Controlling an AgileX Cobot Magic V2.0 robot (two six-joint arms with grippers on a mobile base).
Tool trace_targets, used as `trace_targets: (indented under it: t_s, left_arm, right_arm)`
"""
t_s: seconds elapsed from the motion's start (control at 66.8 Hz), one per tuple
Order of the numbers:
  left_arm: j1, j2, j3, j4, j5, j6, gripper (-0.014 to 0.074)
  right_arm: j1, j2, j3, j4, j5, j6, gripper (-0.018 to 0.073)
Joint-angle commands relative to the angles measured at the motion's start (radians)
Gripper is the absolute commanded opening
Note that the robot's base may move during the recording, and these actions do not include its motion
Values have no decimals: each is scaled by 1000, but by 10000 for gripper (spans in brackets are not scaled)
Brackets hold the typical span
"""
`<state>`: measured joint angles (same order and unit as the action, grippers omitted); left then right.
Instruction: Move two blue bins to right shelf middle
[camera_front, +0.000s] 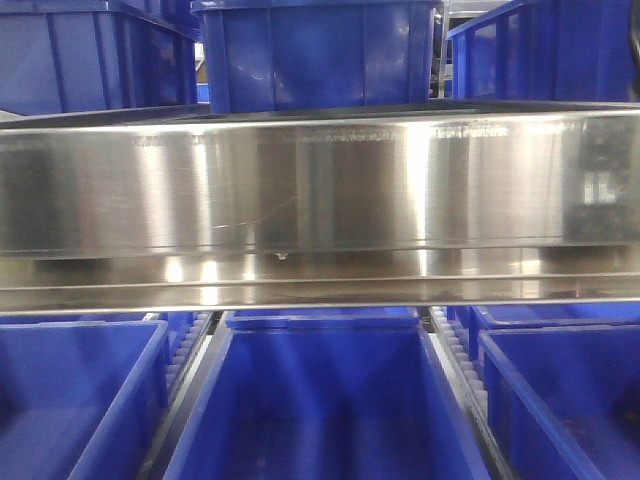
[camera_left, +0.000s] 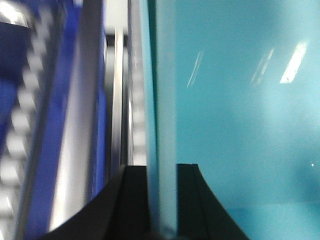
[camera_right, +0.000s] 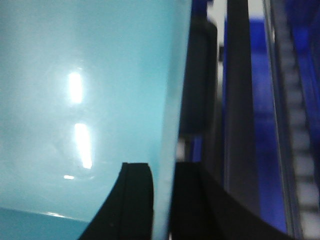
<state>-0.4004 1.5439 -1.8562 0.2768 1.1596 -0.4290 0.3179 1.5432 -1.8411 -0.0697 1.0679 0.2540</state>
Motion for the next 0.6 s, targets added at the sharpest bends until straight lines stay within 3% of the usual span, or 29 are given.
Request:
trace_targets:
  t_s: [0.0, 0.165, 0.584]
  left_arm:
    - [-1, -12, -52, 30, -116, 12, -111]
    - [-1, -12, -63, 71, -168, 12, -111]
    - [-1, -10, -63, 75, -183, 12, -111]
  right_arm:
    - [6, -20, -51, 39, -181, -29, -163]
    - [6, -20, -64, 39, -262, -29, -163]
    - [6, -20, -64, 39, -265, -29, -163]
